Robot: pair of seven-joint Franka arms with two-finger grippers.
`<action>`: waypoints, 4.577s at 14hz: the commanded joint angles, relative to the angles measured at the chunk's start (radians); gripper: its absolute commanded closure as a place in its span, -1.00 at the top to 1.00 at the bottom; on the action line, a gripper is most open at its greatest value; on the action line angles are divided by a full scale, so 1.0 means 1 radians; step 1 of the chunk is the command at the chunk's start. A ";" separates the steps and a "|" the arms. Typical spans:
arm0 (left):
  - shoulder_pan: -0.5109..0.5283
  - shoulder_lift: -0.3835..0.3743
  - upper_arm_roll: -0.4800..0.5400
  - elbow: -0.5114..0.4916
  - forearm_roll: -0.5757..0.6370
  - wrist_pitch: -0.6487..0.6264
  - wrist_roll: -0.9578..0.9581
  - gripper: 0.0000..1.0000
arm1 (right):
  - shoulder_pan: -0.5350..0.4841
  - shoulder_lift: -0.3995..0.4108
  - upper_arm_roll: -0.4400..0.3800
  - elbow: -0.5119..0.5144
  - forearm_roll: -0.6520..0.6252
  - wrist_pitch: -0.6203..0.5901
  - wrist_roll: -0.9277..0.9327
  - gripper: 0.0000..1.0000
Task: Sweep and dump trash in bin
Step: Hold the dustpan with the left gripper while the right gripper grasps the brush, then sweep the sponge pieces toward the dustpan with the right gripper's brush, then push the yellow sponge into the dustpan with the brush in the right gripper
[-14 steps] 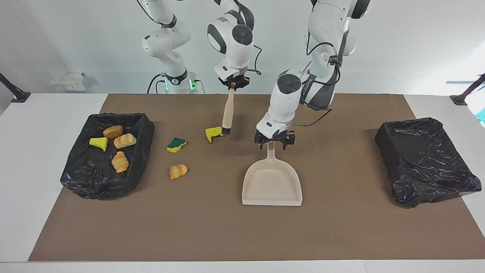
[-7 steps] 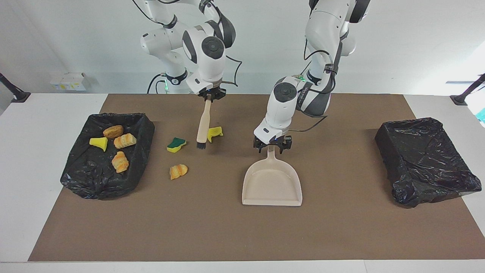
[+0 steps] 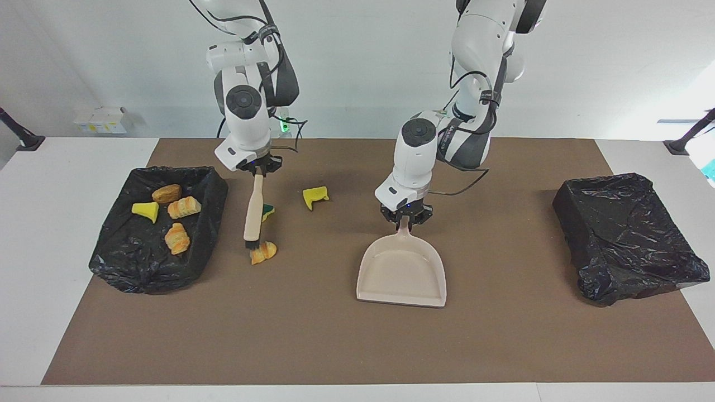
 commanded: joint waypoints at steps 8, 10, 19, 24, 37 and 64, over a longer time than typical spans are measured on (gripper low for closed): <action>0.019 -0.096 0.016 -0.014 0.036 -0.221 0.812 -1.00 | -0.076 0.004 0.020 -0.103 -0.016 0.117 -0.112 -1.00; 0.019 -0.096 0.015 -0.022 0.047 -0.214 0.824 -1.00 | -0.047 0.030 0.023 -0.093 0.007 0.120 -0.107 -1.00; 0.001 -0.168 0.015 -0.140 0.091 -0.200 0.987 -1.00 | 0.145 0.203 0.026 0.097 0.235 0.166 0.080 -1.00; -0.015 -0.202 0.008 -0.207 0.091 -0.171 1.039 -1.00 | 0.286 0.225 0.029 0.134 0.297 0.169 0.062 -1.00; -0.025 -0.243 0.008 -0.289 0.090 -0.093 1.039 -1.00 | 0.216 0.081 0.040 0.222 0.512 -0.199 -0.159 -1.00; -0.058 -0.324 0.008 -0.451 0.121 0.021 1.065 -1.00 | 0.486 0.059 0.060 -0.030 0.562 0.197 0.249 -1.00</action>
